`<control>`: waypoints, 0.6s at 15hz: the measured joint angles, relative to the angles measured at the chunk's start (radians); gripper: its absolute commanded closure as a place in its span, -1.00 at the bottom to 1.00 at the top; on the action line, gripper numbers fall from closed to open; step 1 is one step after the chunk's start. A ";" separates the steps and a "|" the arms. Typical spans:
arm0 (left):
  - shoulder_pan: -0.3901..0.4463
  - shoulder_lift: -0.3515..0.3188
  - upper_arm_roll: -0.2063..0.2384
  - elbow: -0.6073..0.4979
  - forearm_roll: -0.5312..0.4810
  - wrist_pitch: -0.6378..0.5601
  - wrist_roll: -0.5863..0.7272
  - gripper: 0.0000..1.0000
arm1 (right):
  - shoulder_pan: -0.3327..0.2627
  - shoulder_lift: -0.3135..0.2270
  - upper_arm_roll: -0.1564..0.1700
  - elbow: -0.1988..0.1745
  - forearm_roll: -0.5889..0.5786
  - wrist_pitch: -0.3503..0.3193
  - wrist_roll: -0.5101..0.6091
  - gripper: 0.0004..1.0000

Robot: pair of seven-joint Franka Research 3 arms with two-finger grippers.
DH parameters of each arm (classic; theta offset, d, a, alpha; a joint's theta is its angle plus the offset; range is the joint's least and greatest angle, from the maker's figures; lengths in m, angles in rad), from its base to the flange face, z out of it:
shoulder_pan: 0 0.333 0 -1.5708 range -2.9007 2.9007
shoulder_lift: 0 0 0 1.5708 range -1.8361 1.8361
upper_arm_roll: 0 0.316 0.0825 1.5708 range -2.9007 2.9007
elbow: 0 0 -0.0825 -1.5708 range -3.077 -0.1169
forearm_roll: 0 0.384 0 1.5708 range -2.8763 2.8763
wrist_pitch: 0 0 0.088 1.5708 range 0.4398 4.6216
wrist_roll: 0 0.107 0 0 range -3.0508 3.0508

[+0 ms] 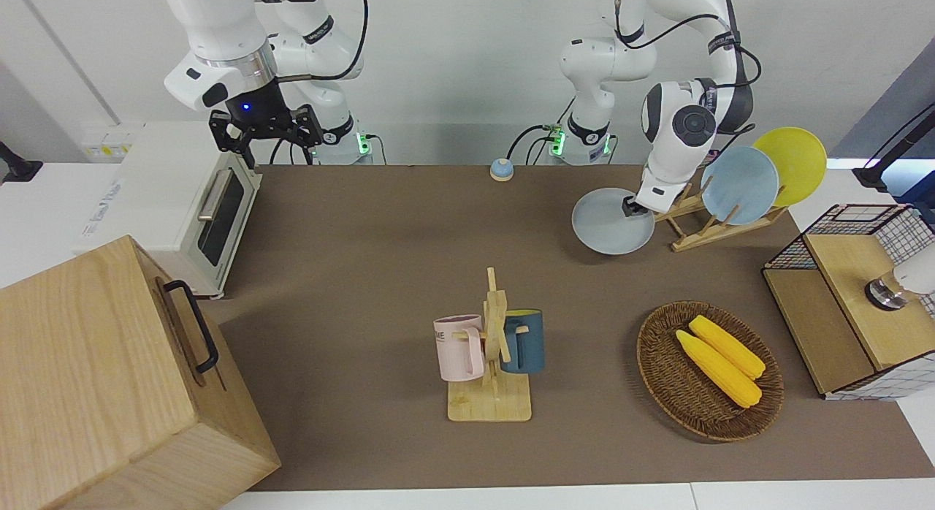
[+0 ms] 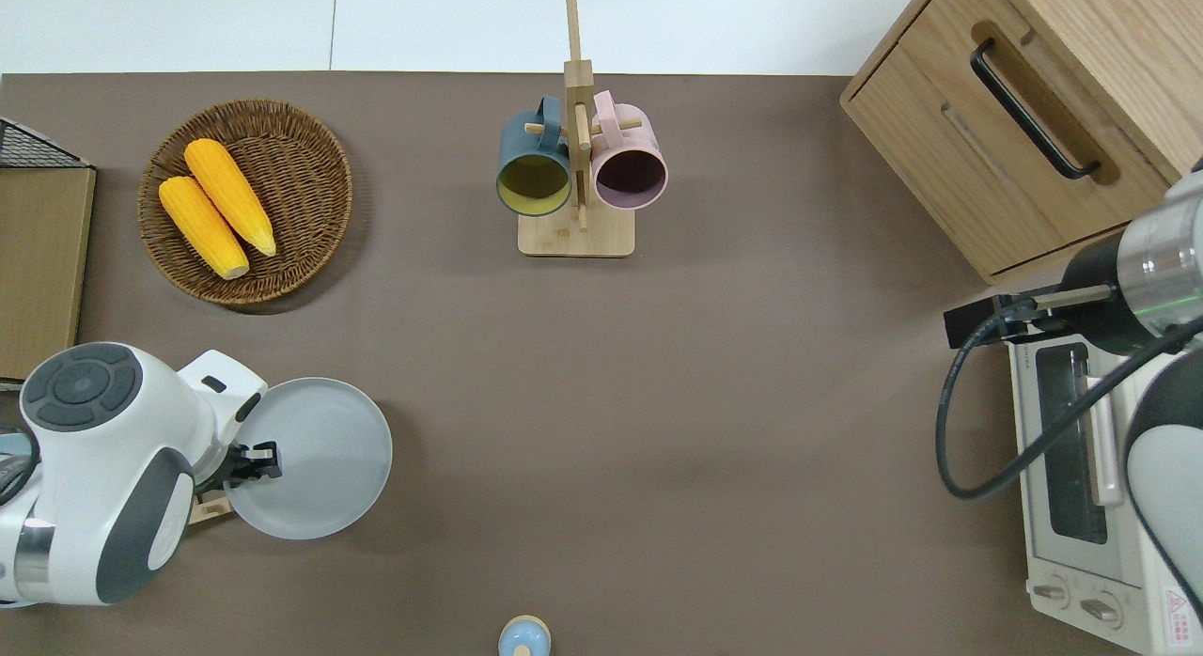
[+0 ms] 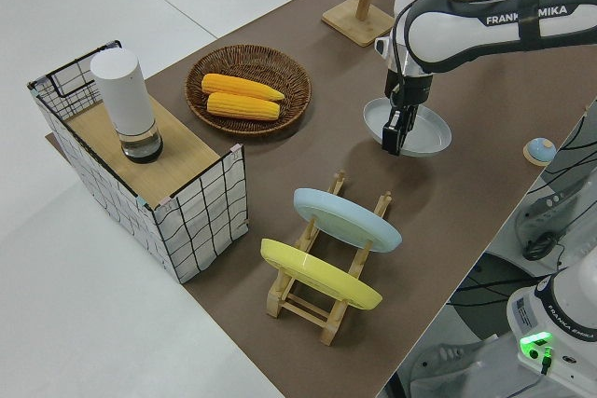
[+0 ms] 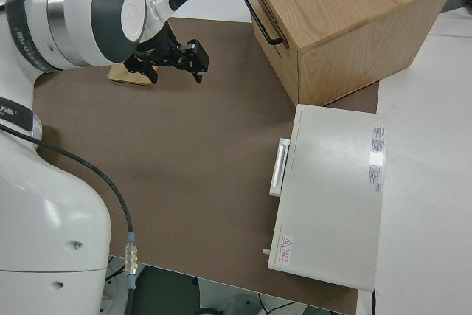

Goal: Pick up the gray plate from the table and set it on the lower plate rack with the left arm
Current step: 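Lift the gray plate with the left gripper and pull it toward the robot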

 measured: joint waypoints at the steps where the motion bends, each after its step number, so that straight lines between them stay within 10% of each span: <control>1: 0.000 -0.003 0.000 0.023 0.027 -0.037 -0.002 1.00 | 0.000 0.000 0.000 0.000 0.000 0.000 0.000 -0.97; 9: -0.002 -0.016 -0.019 0.141 0.308 -0.326 -0.060 1.00 | 0.000 0.000 0.000 0.000 0.000 0.000 0.000 -0.97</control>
